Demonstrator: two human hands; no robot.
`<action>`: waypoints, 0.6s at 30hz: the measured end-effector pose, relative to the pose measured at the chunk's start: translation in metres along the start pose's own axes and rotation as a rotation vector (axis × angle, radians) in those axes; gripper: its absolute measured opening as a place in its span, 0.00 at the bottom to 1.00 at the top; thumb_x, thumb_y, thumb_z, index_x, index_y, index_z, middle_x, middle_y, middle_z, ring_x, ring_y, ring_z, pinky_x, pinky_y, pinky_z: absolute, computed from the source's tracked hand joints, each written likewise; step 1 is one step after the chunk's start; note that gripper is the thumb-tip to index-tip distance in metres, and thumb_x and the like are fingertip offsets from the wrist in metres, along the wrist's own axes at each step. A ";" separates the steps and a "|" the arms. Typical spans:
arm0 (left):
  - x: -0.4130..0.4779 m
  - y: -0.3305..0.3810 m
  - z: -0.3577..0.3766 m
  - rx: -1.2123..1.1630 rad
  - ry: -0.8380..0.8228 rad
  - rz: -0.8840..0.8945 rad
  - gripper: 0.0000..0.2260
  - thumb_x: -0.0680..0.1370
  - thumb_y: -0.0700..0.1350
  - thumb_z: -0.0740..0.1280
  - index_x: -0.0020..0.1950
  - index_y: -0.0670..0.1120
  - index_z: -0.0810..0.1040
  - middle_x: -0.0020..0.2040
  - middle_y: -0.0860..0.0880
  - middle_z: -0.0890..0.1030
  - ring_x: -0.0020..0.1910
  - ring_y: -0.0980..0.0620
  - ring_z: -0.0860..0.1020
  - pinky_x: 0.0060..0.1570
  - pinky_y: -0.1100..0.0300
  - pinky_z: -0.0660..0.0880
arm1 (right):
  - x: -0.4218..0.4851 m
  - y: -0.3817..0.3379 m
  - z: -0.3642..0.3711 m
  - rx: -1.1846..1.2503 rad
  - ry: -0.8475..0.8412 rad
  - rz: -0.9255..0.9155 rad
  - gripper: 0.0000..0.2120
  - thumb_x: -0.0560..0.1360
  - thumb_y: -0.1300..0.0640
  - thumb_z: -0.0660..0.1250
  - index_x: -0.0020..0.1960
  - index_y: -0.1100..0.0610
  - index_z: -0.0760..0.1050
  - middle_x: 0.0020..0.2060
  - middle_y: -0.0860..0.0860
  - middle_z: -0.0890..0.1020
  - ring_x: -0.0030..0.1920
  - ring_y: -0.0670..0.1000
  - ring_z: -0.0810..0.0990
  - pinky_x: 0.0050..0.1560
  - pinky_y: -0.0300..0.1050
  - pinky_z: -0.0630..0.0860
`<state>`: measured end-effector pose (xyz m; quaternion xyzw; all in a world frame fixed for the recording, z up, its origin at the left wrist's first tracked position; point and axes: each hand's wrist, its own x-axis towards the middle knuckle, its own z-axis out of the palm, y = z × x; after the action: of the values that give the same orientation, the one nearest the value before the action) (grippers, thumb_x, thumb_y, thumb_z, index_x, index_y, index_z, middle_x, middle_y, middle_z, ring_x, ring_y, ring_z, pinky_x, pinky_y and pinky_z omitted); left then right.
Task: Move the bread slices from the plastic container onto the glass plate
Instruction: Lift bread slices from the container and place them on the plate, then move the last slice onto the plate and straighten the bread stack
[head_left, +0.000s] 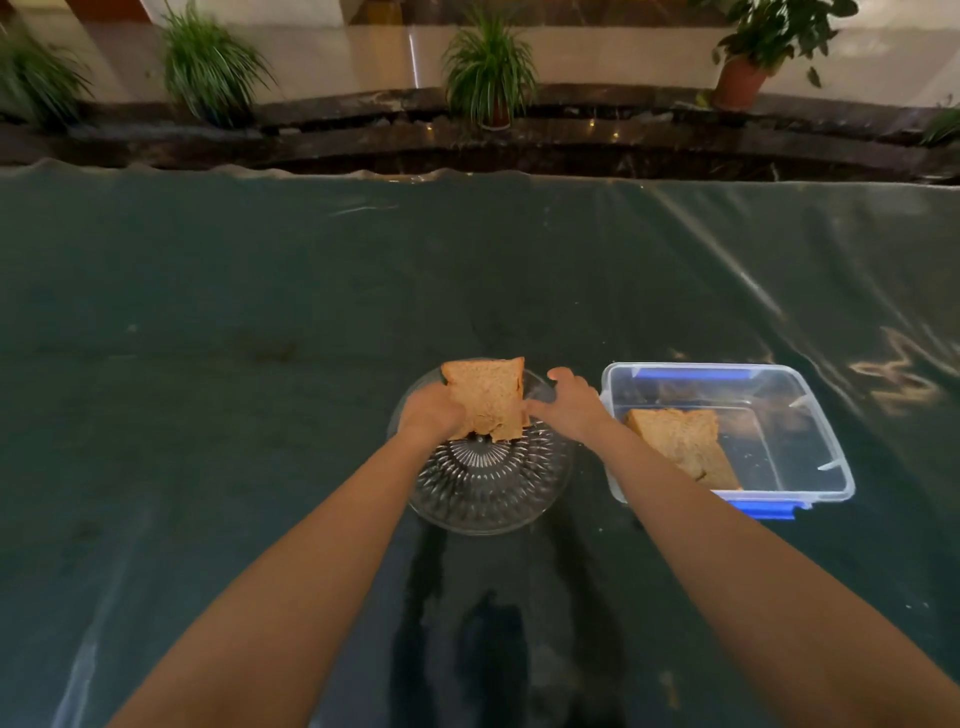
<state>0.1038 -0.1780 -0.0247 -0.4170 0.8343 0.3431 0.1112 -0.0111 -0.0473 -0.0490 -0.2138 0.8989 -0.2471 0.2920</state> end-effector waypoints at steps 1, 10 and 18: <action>-0.004 0.003 0.000 0.002 0.012 -0.016 0.13 0.77 0.37 0.58 0.52 0.34 0.80 0.56 0.36 0.81 0.56 0.41 0.79 0.54 0.53 0.73 | -0.003 0.002 -0.006 0.016 -0.010 -0.014 0.36 0.71 0.47 0.68 0.73 0.60 0.58 0.69 0.62 0.67 0.69 0.62 0.68 0.68 0.55 0.67; -0.040 0.064 0.020 -0.066 0.117 0.020 0.16 0.79 0.39 0.57 0.61 0.35 0.78 0.62 0.37 0.79 0.62 0.40 0.76 0.60 0.53 0.72 | -0.028 0.026 -0.063 0.226 -0.039 -0.063 0.30 0.72 0.50 0.69 0.69 0.58 0.64 0.65 0.58 0.74 0.64 0.56 0.74 0.55 0.42 0.69; -0.062 0.136 0.067 -0.191 0.006 0.166 0.14 0.76 0.40 0.61 0.52 0.37 0.84 0.55 0.38 0.83 0.57 0.40 0.80 0.57 0.51 0.77 | -0.046 0.077 -0.110 0.251 0.000 -0.013 0.14 0.75 0.50 0.65 0.56 0.56 0.73 0.52 0.54 0.78 0.53 0.55 0.79 0.55 0.49 0.76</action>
<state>0.0314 -0.0382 0.0205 -0.3560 0.8298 0.4279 0.0396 -0.0650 0.0731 0.0043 -0.1814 0.8595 -0.3595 0.3149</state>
